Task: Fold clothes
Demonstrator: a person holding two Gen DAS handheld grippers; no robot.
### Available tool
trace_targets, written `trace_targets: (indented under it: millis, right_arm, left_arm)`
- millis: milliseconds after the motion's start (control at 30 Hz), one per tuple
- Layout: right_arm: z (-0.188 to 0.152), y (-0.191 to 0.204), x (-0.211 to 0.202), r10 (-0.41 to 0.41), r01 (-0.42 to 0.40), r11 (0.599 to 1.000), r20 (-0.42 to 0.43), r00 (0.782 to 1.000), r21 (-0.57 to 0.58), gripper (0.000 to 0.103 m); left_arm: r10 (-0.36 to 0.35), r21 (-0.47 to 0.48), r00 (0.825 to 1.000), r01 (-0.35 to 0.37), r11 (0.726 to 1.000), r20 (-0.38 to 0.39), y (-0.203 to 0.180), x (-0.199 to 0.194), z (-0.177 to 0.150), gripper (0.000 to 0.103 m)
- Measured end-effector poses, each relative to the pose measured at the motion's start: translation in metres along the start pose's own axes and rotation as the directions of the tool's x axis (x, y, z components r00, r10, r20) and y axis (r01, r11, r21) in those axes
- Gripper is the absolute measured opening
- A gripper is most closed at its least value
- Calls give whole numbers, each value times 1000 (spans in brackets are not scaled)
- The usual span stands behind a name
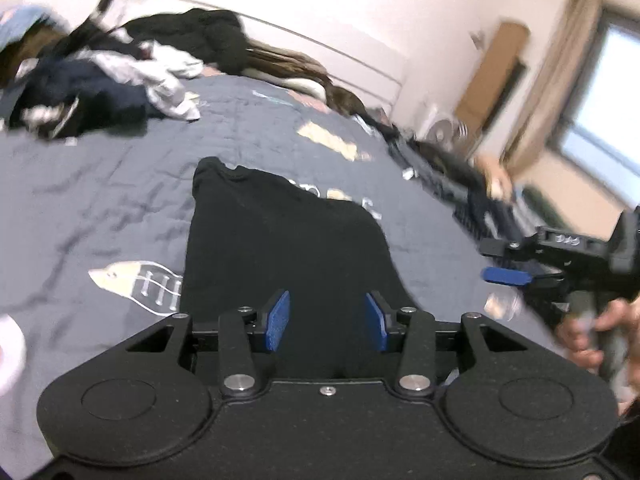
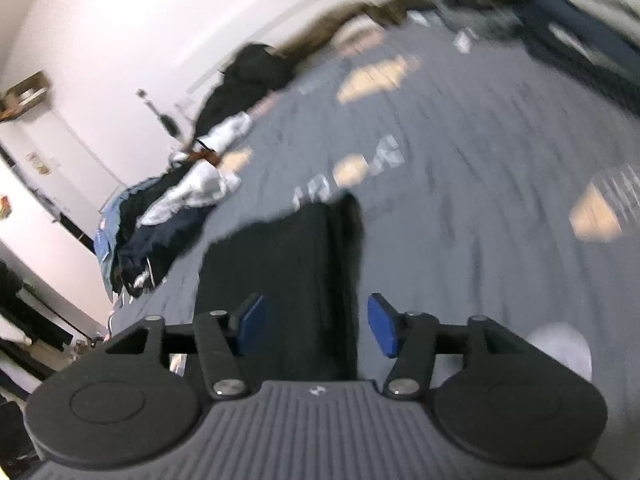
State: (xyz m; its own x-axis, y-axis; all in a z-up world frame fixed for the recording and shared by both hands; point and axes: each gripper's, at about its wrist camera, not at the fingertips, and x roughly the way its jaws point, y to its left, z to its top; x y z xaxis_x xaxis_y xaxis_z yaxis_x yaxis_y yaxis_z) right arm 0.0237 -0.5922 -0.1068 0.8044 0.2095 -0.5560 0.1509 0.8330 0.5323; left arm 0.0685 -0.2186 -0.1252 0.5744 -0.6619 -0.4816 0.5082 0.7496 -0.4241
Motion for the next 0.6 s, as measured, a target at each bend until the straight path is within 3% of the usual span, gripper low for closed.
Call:
trace_targets:
  millis: [167, 267, 467, 600]
  right_arm:
    - [44, 12, 47, -2, 7, 982, 23, 1000, -191, 64]
    - [63, 18, 81, 7, -9, 958, -9, 1000, -288, 65]
    - [84, 36, 150, -92, 23, 880, -123, 988, -475, 65]
    - [87, 33, 172, -64, -32, 887, -191, 980, -461, 65]
  left_arm:
    - [46, -45, 999, -47, 998, -21, 20, 14, 4, 43]
    - [44, -25, 999, -44, 999, -22, 26, 20, 9, 43]
    - [20, 24, 999, -19, 1000, -27, 27, 26, 14, 43]
    - [23, 35, 999, -21, 999, -45, 27, 32, 13, 43]
